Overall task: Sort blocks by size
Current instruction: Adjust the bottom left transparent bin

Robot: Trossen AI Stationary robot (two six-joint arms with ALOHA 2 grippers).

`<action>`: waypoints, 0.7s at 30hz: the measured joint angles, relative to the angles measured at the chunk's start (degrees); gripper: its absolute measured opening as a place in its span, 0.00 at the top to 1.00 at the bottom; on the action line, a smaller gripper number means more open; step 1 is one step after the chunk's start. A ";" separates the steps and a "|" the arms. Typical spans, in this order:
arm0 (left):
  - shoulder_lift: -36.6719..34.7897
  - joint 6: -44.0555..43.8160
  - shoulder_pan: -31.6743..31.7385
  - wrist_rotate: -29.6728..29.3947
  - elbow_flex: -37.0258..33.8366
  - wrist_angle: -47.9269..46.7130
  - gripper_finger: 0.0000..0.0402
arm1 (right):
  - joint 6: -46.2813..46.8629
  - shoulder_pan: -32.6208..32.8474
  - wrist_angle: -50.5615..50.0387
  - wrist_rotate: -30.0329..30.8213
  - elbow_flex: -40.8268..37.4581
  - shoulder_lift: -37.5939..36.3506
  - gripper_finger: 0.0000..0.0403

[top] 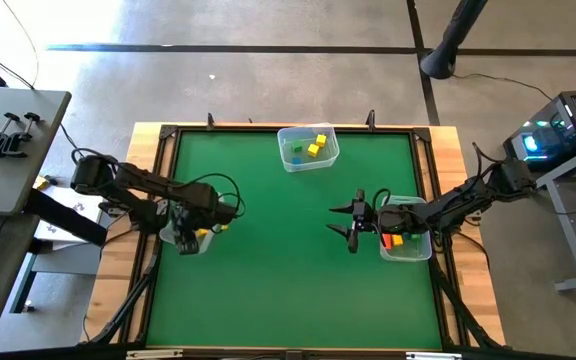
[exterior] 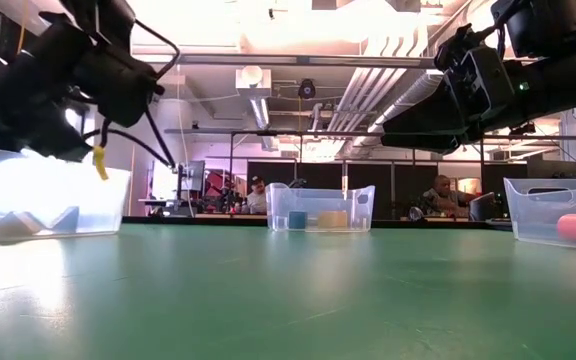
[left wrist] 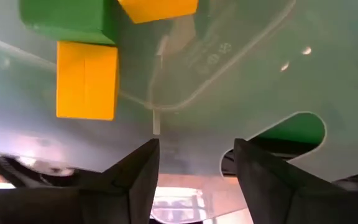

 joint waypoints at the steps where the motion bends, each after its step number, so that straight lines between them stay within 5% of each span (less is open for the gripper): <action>1: 0.02 -0.76 -0.54 1.35 0.00 0.04 0.53 | -0.25 0.00 0.02 0.00 0.00 0.00 0.42; 11: 0.02 -9.04 -6.57 14.72 0.00 -1.09 0.58 | -1.39 0.02 0.39 0.00 0.00 0.00 0.42; 21: -0.02 -11.05 -6.47 14.53 1.79 -2.25 0.59 | -1.41 0.01 0.39 0.01 0.00 0.00 0.42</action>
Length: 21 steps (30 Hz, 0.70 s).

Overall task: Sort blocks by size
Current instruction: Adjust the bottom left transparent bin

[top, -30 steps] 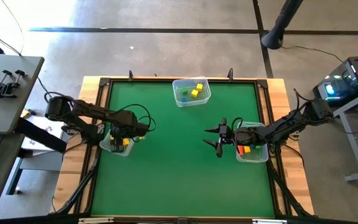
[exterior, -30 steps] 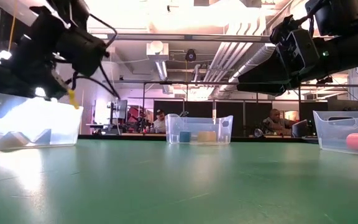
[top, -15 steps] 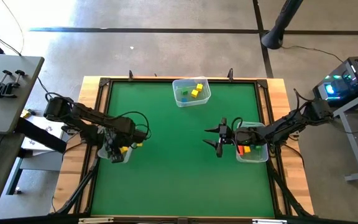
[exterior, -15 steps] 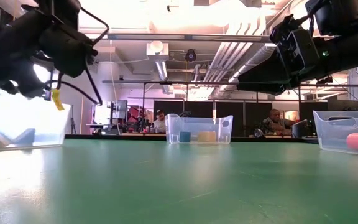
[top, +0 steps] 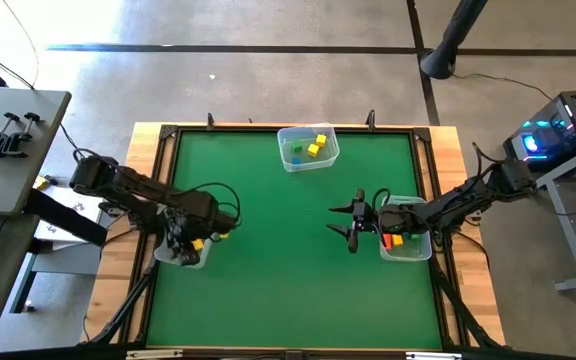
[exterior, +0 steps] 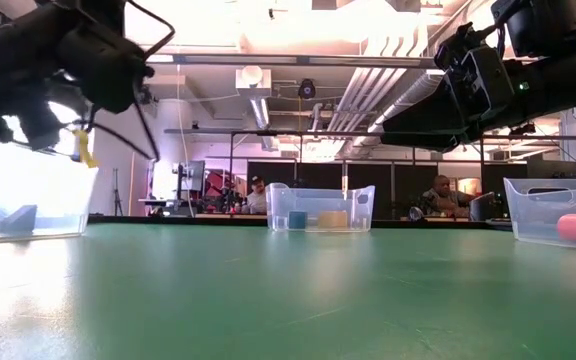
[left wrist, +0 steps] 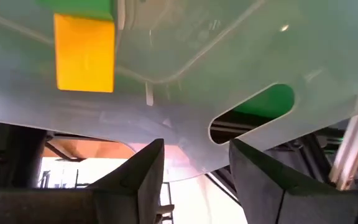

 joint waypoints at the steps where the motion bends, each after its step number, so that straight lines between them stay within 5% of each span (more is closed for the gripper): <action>1: 0.00 0.18 0.65 -0.41 0.67 -0.36 0.59 | 0.00 0.01 0.00 -0.01 0.00 0.00 0.42; 11: -0.08 7.23 8.10 -13.97 10.76 -1.14 0.59 | 0.00 0.00 1.27 0.00 0.00 0.00 0.42; 15: 0.25 12.01 11.64 -18.72 10.85 6.00 0.61 | 0.15 0.00 1.28 0.00 0.00 0.00 0.42; 21: 2.29 17.01 16.40 -29.69 9.79 3.95 0.66 | 0.17 -0.01 1.22 -0.01 0.00 0.00 0.42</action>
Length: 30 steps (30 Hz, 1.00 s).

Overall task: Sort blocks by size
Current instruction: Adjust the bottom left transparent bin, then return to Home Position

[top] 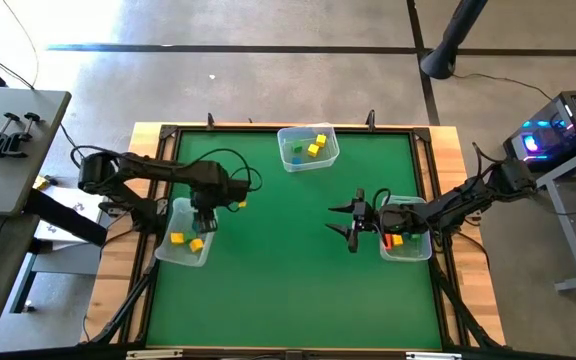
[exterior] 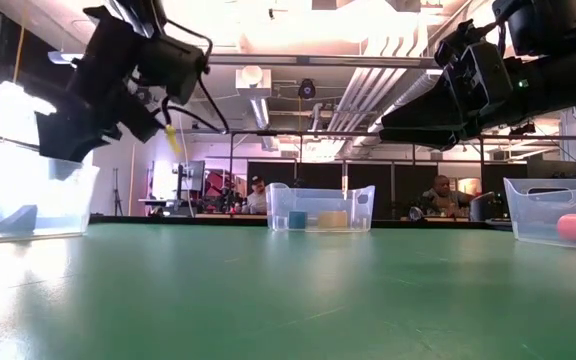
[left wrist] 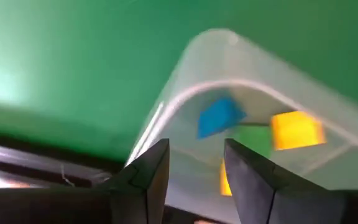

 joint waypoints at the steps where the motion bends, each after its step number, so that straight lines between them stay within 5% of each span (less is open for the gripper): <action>1: 0.02 0.51 0.65 -2.06 -0.23 -0.40 0.66 | 0.02 0.00 -0.02 0.02 0.00 0.00 0.42; 7: -0.24 0.67 4.51 -7.72 -1.72 -1.46 0.68 | 0.02 0.00 -0.09 0.01 0.00 0.00 0.42; 18: -1.90 -1.52 3.59 -6.26 -4.38 -10.09 0.68 | 0.79 0.00 -0.08 0.00 0.00 0.00 0.42; 25: -15.85 -9.58 -0.04 -7.07 -4.31 -8.02 0.68 | -1.73 2.24 3.55 -3.47 -0.02 -5.06 0.42; 30: -28.15 -12.74 -2.19 -9.60 -4.29 5.49 0.68 | -2.49 1.89 -8.65 -3.06 -0.02 -16.24 0.42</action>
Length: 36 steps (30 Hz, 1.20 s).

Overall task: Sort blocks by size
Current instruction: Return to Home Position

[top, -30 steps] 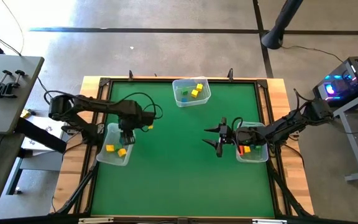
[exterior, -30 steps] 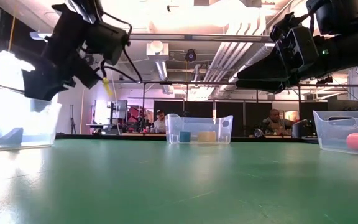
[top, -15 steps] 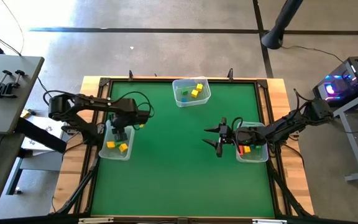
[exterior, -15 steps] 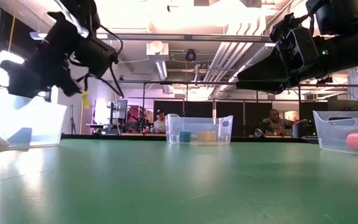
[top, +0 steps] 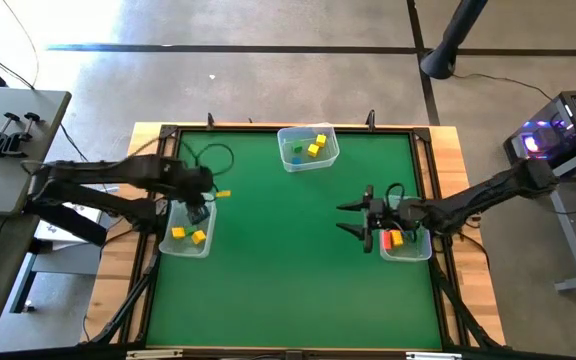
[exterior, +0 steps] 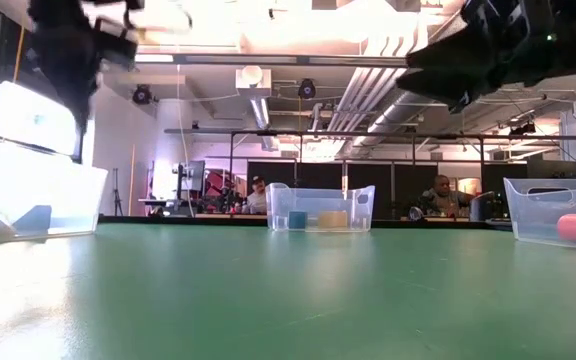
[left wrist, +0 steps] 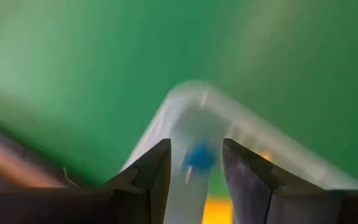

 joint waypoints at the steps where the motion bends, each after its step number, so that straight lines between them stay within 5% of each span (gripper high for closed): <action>1: -1.82 0.58 -0.23 -0.57 0.01 3.07 0.68 | 0.46 -0.33 -3.93 0.02 0.00 -2.84 0.42; 7: -9.19 11.65 0.10 -3.01 -1.96 25.80 0.68 | 4.01 -2.26 -27.24 -1.68 0.00 -20.94 0.42; 12: -12.23 21.00 3.23 2.71 -8.55 46.95 0.68 | 7.58 -2.10 -39.89 -2.10 0.00 -32.52 0.42; 16: -13.99 23.35 6.10 6.14 -12.85 53.39 0.68 | 8.93 -2.10 -44.47 -2.10 0.00 -37.54 0.42; 22: -20.59 24.01 10.90 11.71 -18.93 59.15 0.68 | 8.67 -2.11 -45.61 -6.42 -0.08 -39.50 0.42; 28: -30.87 19.67 11.96 14.14 -25.15 60.14 0.68 | 7.89 -1.42 -30.17 -17.52 -6.23 -39.48 0.42; 36: -40.96 14.68 2.57 9.45 -38.29 76.94 0.73 | 10.05 2.31 -25.36 -4.57 -9.88 -39.52 0.42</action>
